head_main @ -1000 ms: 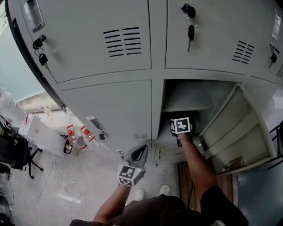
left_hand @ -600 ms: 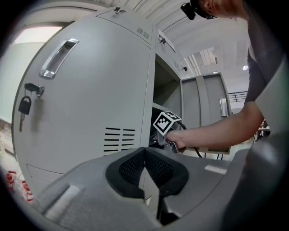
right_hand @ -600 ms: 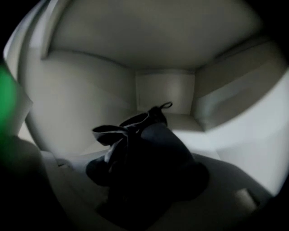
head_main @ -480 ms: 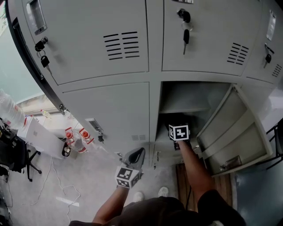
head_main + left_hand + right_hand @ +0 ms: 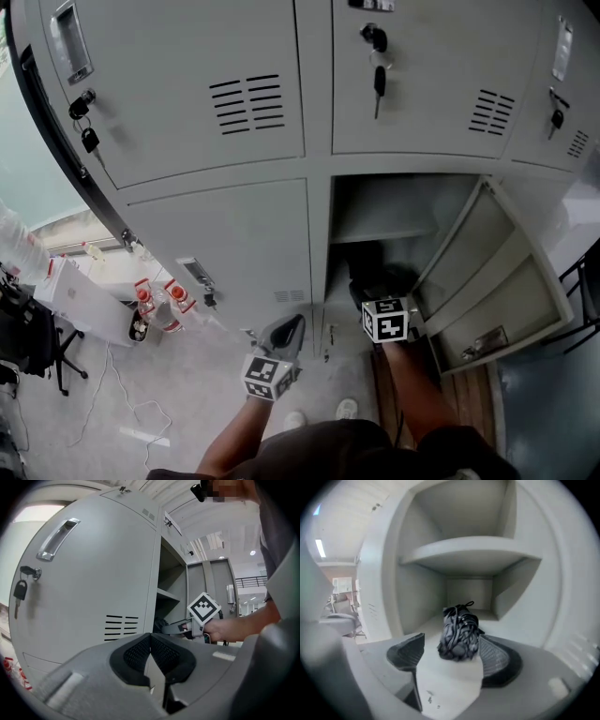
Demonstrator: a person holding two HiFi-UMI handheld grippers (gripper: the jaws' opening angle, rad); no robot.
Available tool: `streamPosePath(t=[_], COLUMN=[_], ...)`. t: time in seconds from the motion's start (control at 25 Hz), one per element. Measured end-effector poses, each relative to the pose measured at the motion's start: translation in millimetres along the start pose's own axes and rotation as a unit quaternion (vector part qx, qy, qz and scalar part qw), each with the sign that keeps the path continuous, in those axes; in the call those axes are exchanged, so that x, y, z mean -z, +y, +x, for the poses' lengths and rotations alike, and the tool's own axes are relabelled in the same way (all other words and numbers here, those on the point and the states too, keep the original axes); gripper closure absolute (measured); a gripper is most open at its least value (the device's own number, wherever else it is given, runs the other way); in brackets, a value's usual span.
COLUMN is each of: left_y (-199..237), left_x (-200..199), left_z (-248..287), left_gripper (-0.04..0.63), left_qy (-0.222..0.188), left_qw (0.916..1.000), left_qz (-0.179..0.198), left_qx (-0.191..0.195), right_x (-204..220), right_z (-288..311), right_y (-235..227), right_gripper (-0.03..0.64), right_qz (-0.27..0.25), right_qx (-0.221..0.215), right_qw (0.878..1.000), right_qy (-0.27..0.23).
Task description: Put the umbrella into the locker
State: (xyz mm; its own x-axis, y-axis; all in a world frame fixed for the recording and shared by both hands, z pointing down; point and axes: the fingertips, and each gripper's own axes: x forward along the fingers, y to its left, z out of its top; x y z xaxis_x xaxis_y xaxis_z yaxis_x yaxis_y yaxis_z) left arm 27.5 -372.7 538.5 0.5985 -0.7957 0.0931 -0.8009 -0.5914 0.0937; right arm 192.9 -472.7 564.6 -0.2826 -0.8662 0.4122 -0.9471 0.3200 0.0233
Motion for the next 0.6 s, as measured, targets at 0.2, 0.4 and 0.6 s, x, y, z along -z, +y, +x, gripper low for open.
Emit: streamPosePath(t=[0.2, 0.4, 0.6], left_y=[-8.5, -13.4, -21.9], left_x=[-4.9, -2.5, -8.4], left_z=[4.8, 8.4, 9.4], left_gripper=[0.591, 0.591, 0.591], left_qy=[0.006, 0.001, -0.002], left_qw=[0.9999, 0.9997, 0.9993], left_qz=[-0.006, -0.002, 0.015], left_qx=[0.013, 0.022, 0.034], right_x=[8.0, 9.4, 13.0], right_z=[-31.5, -57.1, -70.6], right_y=[17.0, 31.4, 35.9], right_gripper=[0.262, 0.289, 0.399], right_qz=[-0.004, -0.018, -0.004], right_qx=[-0.007, 0.006, 0.022], right_qw=[1.0, 0.999, 0.999], right_qy=[-0.006, -0.027, -0.042])
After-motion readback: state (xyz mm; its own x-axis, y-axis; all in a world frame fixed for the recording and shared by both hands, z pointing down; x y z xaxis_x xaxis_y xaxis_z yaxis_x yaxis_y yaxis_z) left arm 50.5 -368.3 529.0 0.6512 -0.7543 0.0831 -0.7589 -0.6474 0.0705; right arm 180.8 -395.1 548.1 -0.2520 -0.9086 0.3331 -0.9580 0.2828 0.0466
